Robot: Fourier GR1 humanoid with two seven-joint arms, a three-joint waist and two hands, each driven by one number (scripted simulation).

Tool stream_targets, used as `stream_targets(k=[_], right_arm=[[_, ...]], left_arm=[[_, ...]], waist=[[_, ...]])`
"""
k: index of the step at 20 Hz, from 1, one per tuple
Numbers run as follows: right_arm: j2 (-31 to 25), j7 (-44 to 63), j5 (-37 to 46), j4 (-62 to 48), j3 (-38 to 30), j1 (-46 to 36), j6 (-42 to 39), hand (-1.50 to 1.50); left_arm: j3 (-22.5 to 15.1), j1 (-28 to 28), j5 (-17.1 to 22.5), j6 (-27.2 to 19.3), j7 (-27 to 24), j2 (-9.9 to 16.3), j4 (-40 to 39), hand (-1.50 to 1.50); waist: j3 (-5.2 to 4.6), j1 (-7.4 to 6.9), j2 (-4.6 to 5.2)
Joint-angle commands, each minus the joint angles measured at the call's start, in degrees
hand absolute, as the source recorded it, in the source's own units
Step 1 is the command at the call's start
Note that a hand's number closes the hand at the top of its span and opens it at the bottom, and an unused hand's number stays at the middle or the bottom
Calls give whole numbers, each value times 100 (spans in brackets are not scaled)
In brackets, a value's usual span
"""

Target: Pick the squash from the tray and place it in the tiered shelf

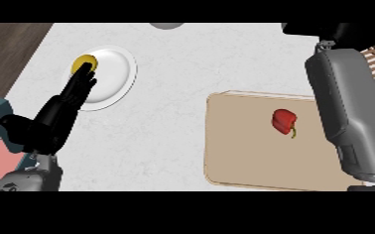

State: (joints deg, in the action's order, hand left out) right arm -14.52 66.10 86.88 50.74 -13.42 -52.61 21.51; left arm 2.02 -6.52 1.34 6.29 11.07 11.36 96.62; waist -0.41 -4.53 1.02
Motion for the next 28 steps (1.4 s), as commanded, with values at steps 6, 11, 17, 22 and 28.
stream_targets(k=[6,11,17,22,28], right_arm=[[-24,1904,1634,-773,-410,-1550,-162,150],[-375,1619,1820,-1181,-898,-1715,147,150],[-614,976,1722,-1111,-1414,-1929,1216,150],[-429,-84,827,-99,-1964,-1918,2946,150],[-1203,-464,1959,-1527,-2041,-1125,830,150]], left_arm=[[-60,-164,-85,-24,-103,-60,-125,0],[63,89,47,46,-12,11,-32,0],[52,-170,39,13,-31,-40,-88,0],[38,-118,-36,-81,-1,-89,-142,0],[131,-4,-80,-89,-87,12,-48,0]], waist=[[27,23,31],[39,32,21],[51,51,73],[79,89,71],[-15,269,124]])
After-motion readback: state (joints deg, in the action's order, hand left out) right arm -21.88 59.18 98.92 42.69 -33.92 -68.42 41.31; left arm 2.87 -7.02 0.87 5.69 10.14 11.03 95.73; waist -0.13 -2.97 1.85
